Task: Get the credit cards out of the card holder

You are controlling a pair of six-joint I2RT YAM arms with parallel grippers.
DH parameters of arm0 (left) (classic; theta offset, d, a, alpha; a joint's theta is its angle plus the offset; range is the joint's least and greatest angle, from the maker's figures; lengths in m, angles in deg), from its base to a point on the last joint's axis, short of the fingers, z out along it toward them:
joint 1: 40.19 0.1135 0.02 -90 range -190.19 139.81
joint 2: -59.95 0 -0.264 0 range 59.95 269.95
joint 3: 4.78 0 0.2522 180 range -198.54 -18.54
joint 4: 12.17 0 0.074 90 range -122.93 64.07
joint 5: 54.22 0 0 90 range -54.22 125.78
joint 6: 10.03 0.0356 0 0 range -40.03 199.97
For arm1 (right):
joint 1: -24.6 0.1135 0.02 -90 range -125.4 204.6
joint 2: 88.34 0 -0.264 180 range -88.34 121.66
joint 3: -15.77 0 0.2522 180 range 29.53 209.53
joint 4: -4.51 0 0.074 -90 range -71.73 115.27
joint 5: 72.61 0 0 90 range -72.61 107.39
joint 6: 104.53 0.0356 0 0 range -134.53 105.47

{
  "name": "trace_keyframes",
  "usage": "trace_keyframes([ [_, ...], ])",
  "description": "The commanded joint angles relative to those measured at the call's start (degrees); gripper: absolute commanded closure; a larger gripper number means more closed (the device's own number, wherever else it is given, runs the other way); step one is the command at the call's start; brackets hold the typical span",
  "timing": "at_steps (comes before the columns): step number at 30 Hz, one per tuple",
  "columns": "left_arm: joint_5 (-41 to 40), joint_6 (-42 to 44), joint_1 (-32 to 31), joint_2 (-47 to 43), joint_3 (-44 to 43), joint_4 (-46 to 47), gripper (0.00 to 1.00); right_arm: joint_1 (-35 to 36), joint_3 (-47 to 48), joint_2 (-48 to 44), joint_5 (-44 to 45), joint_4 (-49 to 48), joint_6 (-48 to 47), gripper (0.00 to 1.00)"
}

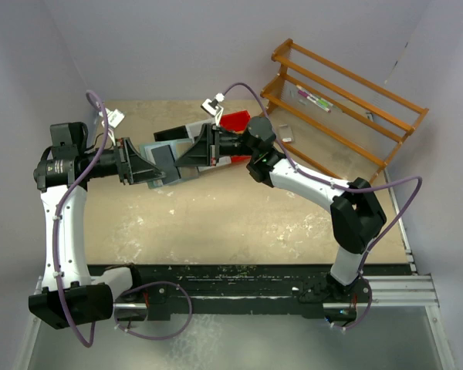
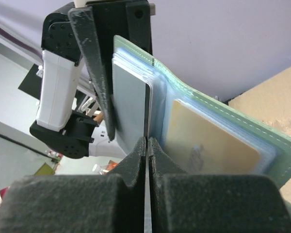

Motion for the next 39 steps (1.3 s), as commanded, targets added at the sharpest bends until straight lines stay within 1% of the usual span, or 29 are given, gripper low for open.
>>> trace_keyframes([
  [1,5.98,-1.56,-0.32,-1.49,-1.32,3.05,0.65,0.5,-2.12,-2.81,2.1,-2.03,0.19,1.0],
  [5,6.83,-1.73,-0.31,-1.94,-1.38,3.05,0.62,0.5,-4.24,-3.48,2.78,-2.84,0.05,1.0],
  [20,7.51,-1.08,-0.31,-1.74,0.21,2.71,0.63,-0.24,-7.39,-6.0,2.67,-4.07,-0.6,1.0],
  [22,7.53,-0.5,-0.3,-1.84,0.25,2.41,0.67,-0.29,-7.92,-6.4,2.51,-4.74,-0.27,1.0],
  [24,7.5,-0.49,-0.3,-1.93,0.28,2.54,0.77,-0.29,-8.59,-7.04,2.29,-5.49,0.0,1.0],
  [26,7.46,-1.11,-0.3,-1.83,-0.02,2.97,0.83,-0.36,-9.99,-7.85,2.13,-6.43,0.25,1.0],
  [30,7.34,-1.29,-0.35,-1.79,-0.93,2.96,0.89,-1.04,-12.97,-9.38,2.21,-9.04,1.43,1.0],
  [37,6.6,-2.92,-0.33,-2.49,-1.2,4.17,0.98,-1.04,-12.66,-8.94,1.2,-12.35,3.75,1.0],
  [38,6.41,-2.94,-0.34,-2.61,-1.33,4.19,0.99,-1.06,-12.62,-9.06,1.17,-12.47,3.94,0.98],
  [39,6.25,-2.97,-0.34,-2.61,-1.45,4.19,1.0,-1.05,-12.68,-9.15,1.17,-12.48,4.0,0.94],
])
